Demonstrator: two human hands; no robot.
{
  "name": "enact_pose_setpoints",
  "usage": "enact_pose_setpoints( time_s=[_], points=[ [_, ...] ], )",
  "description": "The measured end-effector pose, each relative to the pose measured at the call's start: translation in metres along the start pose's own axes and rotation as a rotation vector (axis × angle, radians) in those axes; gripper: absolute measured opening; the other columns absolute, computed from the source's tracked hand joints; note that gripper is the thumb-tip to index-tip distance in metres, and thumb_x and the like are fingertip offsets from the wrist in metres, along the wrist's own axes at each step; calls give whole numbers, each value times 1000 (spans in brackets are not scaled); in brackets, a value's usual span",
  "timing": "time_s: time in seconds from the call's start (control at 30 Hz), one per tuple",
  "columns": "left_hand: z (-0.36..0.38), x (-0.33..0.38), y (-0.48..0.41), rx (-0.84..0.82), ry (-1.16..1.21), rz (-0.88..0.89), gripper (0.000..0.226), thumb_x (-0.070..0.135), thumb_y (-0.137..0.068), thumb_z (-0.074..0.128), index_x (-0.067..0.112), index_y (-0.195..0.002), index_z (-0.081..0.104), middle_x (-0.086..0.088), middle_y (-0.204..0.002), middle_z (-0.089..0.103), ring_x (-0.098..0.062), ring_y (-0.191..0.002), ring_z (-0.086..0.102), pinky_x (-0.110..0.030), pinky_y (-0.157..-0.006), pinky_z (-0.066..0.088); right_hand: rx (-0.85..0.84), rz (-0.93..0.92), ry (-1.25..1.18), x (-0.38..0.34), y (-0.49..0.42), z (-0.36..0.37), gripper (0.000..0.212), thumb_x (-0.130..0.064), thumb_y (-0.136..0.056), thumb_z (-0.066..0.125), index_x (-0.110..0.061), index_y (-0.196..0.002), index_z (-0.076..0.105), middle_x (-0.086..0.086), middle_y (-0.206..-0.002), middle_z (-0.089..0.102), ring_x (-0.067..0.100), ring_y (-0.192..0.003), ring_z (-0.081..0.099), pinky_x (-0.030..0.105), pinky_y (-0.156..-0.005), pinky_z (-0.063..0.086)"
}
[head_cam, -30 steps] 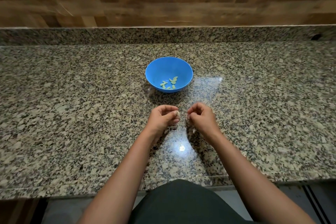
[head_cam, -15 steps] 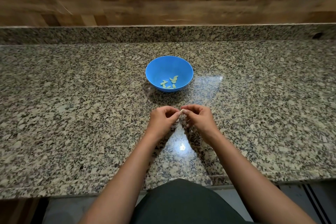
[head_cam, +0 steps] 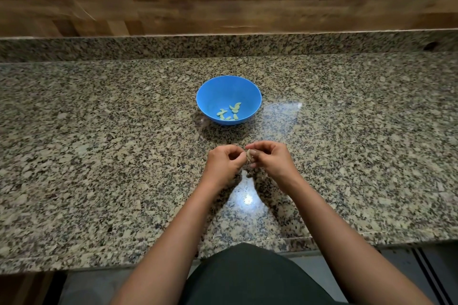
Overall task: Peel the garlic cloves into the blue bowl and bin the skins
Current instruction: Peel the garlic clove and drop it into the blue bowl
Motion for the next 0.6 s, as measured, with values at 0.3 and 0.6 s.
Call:
enact_pose_setpoints(
  time_s=[0.3,0.6],
  points=[
    [-7,-1,-5,101,-169,47,12,13,-88,61,9,-96,70,1,-85,66,-7,-73,59,-3,-59,44,151,-22,203,1,-19,-17,11,-4,-88,60,-2,-98,66,9,-82,66,17,-67,62,25,-63,54],
    [-13,-3,-1,99,-285,110,16,10,-91,58,9,-105,66,-2,-105,59,-3,-84,53,-5,-70,44,163,-322,846,-7,-28,-12,14,-5,-91,55,-2,-99,67,9,-98,65,13,-90,55,12,-81,38]
  ],
)
Point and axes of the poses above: each hand's wrist, its own y-axis away from the middle knuckle, its own z-axis out of the palm, x = y × z, the point moved 7 cm from there along -y, towards the middle knuckle
